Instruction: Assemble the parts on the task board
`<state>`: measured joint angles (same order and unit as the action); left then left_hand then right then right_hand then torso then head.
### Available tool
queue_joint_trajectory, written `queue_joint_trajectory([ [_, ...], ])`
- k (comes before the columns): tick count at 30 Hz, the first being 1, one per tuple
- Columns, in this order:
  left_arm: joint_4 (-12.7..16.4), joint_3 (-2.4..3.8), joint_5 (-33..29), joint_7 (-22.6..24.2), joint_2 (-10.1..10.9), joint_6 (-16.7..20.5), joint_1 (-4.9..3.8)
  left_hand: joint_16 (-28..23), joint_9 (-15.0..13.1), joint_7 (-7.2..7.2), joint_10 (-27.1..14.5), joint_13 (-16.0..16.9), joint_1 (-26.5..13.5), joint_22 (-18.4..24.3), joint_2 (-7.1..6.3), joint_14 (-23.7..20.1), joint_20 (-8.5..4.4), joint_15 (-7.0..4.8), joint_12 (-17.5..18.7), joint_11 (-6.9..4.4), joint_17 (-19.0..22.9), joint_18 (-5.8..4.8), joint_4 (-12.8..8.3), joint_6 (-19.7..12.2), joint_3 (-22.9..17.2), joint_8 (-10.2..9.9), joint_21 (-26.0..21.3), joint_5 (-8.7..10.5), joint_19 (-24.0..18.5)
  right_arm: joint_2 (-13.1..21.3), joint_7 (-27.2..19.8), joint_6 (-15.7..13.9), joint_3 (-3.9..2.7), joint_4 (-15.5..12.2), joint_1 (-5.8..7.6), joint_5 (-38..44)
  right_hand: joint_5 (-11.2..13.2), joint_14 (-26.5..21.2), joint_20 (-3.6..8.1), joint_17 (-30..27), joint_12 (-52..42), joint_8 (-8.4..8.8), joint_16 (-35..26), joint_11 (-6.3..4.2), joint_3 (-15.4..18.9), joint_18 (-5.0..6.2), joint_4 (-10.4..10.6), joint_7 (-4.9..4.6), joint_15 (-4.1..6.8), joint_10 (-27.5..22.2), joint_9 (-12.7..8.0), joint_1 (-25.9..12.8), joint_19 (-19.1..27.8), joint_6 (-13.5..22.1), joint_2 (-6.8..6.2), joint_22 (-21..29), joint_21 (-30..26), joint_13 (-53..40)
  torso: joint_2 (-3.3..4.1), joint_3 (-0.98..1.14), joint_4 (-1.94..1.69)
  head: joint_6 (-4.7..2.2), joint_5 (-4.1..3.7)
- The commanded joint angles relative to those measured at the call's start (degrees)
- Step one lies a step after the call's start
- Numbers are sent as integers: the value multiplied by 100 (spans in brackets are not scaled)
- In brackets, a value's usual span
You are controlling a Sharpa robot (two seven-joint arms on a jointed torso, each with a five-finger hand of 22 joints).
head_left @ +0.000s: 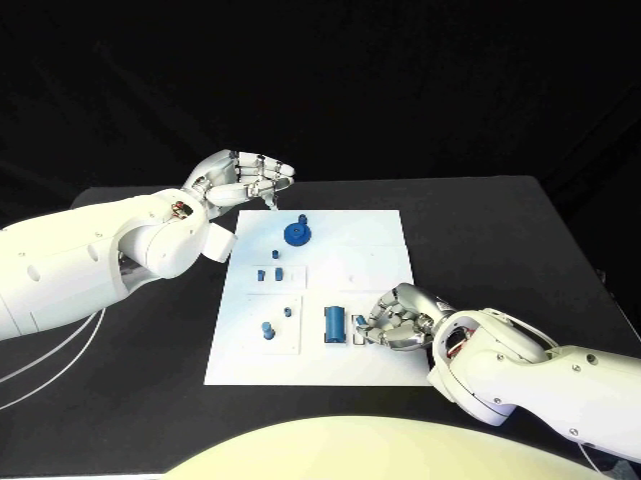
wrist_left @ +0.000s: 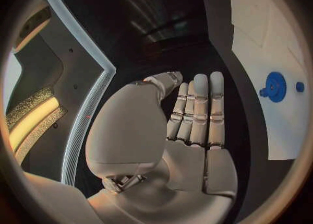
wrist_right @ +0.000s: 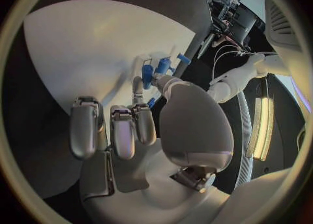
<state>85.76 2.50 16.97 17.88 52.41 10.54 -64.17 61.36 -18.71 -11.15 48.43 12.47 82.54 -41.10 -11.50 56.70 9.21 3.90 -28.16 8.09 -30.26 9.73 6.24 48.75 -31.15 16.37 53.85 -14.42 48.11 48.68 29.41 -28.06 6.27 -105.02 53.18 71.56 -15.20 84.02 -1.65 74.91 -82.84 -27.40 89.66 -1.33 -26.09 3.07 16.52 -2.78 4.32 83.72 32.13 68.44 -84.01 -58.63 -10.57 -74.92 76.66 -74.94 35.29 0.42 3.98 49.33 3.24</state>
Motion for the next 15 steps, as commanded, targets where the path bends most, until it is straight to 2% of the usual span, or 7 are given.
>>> queue_joint_trajectory([
  [1, 9, 3, -36, 24, -15, -104, -3, -3, 8, -12, -20, -8, 31, 4, 42, -31, 8, -9, -36, -4, 6, 85, -27, -18, -14, 35, -14, -15, 18, -35, 57, 342, 0, 40, -6, 42, 17, 588, 11, 1460, -40, 3, 16, 4, 48, -73, 6, -6, 39, 310, -3, -103, -271, -42, 5, -1196, 4, -1005, -4, -2, -9, 10, 4],
  [7, 7, 3, -36, 25, -14, -100, -3, -3, 8, -12, -20, -9, 36, 2, 44, -32, 7, -9, -37, -4, 7, 85, -30, -18, -17, 36, -12, -16, 18, -96, 130, 509, -1, 109, -6, 105, 15, 588, 13, 1460, -110, -11, 16, -2, 130, -72, 12, 3, 43, 344, 5, -262, -269, -76, 26, -1195, -1, -1060, -5, 1, 4, 13, 17],
  [15, 7, 3, -36, 25, -17, -102, -3, -4, 9, -12, -23, -11, 42, 0, 45, -33, 6, -10, -38, -3, 8, 85, -36, -18, -21, 37, -9, -17, 19, -163, 178, 521, -1, 169, -6, 184, 15, 588, 13, 1461, -113, -14, 17, -3, 141, -71, 13, 5, 44, 345, 6, -282, -268, -80, 29, -1194, -6, -1063, -5, 2, 4, 4, 15],
])
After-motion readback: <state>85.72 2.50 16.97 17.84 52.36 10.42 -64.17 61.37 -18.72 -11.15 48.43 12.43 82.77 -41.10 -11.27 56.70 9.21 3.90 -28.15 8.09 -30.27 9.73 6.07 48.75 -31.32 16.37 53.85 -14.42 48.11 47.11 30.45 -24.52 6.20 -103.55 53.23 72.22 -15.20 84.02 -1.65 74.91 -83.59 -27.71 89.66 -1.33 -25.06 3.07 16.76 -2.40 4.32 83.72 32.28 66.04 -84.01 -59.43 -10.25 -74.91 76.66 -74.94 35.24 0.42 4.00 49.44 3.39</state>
